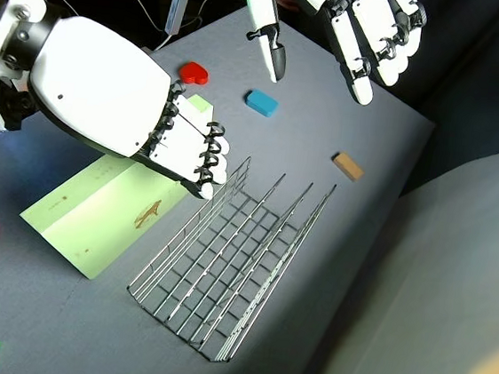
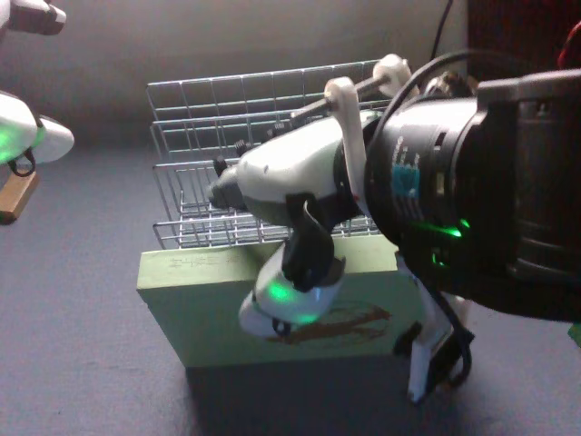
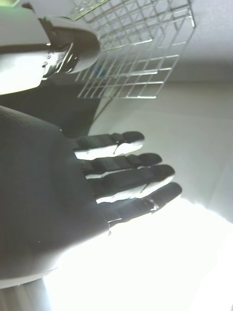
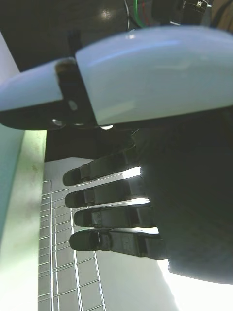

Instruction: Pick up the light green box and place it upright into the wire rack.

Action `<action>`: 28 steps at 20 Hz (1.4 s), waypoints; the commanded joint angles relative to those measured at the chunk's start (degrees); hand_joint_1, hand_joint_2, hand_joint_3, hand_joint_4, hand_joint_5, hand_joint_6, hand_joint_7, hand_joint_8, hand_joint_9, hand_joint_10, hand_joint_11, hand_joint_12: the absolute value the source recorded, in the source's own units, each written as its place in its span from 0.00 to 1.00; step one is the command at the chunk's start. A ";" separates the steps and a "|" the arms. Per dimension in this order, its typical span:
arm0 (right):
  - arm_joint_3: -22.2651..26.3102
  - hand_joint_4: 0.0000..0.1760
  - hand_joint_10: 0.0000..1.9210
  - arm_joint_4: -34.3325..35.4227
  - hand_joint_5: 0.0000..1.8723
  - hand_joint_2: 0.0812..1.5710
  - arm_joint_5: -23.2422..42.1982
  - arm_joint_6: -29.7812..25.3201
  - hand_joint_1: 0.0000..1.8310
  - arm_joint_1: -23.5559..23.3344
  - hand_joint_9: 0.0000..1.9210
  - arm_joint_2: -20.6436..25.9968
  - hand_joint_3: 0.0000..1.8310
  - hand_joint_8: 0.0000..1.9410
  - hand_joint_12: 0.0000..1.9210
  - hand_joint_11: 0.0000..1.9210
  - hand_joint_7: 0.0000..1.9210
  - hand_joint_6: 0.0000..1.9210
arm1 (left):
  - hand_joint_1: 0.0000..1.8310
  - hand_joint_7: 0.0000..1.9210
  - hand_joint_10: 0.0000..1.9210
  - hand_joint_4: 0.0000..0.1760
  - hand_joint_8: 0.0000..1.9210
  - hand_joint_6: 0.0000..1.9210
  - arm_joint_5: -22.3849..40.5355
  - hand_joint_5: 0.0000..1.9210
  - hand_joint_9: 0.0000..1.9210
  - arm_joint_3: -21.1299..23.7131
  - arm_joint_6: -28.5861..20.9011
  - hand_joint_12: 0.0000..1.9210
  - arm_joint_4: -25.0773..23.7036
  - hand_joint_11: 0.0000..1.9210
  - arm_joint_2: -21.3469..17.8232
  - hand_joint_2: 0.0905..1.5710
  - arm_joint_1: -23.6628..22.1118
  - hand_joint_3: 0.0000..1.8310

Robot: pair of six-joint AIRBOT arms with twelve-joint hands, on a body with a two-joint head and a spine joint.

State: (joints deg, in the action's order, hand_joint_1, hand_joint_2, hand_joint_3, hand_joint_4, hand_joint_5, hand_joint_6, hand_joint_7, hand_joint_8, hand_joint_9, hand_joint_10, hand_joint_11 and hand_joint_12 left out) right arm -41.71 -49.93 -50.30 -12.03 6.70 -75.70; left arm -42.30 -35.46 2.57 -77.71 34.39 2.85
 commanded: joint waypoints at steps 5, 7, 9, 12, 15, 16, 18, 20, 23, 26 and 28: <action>-0.43 0.00 0.00 -3.27 0.08 0.65 2.43 -1.61 0.44 0.80 0.03 -0.03 0.00 0.00 0.26 0.00 0.05 0.00 | 0.20 0.13 0.00 0.56 0.00 0.00 0.55 0.16 0.14 -0.15 0.96 0.37 -4.85 0.00 -1.98 0.67 -0.74 0.01; -0.62 0.00 0.00 -4.75 0.07 0.65 2.53 -2.18 0.44 1.23 0.03 -0.04 0.00 0.00 0.26 0.00 0.05 0.00 | 0.20 0.13 0.00 0.56 0.00 0.00 0.79 0.16 0.14 -0.04 0.96 0.36 -4.85 0.00 -2.80 0.67 -0.72 0.01; -0.68 0.00 0.00 -5.49 0.07 0.65 2.52 -2.21 0.44 1.65 0.03 -0.04 0.00 0.00 0.26 0.00 0.06 0.00 | 0.17 0.13 0.00 0.56 0.00 0.00 1.10 0.17 0.14 -0.02 1.08 0.36 -4.85 0.00 -2.93 0.69 -0.60 0.01; -0.75 0.00 0.02 -6.34 0.20 0.62 2.52 -2.21 0.52 2.12 0.15 -0.04 0.00 0.01 0.46 0.00 0.20 0.01 | 0.20 0.14 0.00 0.55 0.00 0.00 1.42 0.18 0.14 0.20 1.63 0.36 -4.68 0.00 -2.95 0.67 -0.50 0.00; -0.76 0.00 0.02 -6.69 0.28 0.72 2.58 -2.18 0.55 2.37 0.28 -0.04 0.01 0.01 0.61 0.08 0.29 0.01 | 0.19 0.14 0.00 0.56 0.00 0.00 1.34 0.17 0.14 0.24 5.61 0.36 -1.59 0.00 -2.94 0.68 -0.63 0.01; -0.76 0.00 0.04 -6.69 0.33 0.74 2.58 -2.03 0.56 2.45 0.35 -0.04 0.00 0.01 0.63 0.14 0.36 0.01 | 0.17 0.14 0.00 0.56 0.00 0.00 1.41 0.17 0.14 0.25 5.67 0.37 -1.59 0.00 -2.94 0.69 -0.61 0.01; -0.75 0.00 0.12 -6.69 0.39 0.74 2.57 -1.86 0.64 2.46 0.48 -0.02 0.00 0.49 0.67 0.26 0.48 0.50 | 0.16 0.14 0.00 0.56 0.00 0.00 1.42 0.17 0.14 0.25 5.66 0.37 -1.59 0.00 -2.94 0.70 -0.62 0.01; -0.74 0.00 0.74 -6.68 0.39 0.75 2.57 -1.59 0.73 2.36 0.40 0.05 0.00 0.64 0.74 0.34 0.45 0.58 | 0.14 0.14 0.00 0.56 0.00 0.00 1.39 0.17 0.14 0.28 5.63 0.37 -1.59 0.00 -2.94 0.71 -0.77 0.01; -0.68 0.00 0.62 -6.54 0.49 0.72 2.67 -1.21 0.67 1.88 0.47 0.59 0.00 0.64 0.77 0.43 0.49 0.49 | 0.12 0.13 0.00 0.56 0.00 0.00 1.22 0.17 0.14 0.48 5.44 0.37 -1.58 0.00 -2.94 0.72 -0.79 0.01; -0.38 0.00 0.61 -4.66 0.49 0.71 3.71 -0.23 0.67 0.16 0.48 2.09 0.00 0.62 0.77 0.43 0.50 0.49 | 0.14 0.13 0.00 0.56 0.00 0.00 1.22 0.17 0.14 0.57 5.38 0.37 -1.58 0.00 -2.94 0.71 -0.88 0.00; 0.17 0.00 0.61 -3.28 0.48 0.71 4.70 0.44 0.67 -1.96 0.47 3.64 0.00 0.62 0.77 0.42 0.51 0.49 | 0.11 0.13 0.00 0.56 0.00 0.00 1.05 0.17 0.14 0.52 5.38 0.37 -1.57 0.00 -2.95 0.73 -0.98 0.01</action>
State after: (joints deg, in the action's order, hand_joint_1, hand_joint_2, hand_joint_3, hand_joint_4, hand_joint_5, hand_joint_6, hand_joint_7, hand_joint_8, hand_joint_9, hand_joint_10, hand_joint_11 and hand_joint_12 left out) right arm -41.67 -50.19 -48.80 -11.53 5.15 -71.66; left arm -41.76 -35.03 7.70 -74.52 31.86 2.70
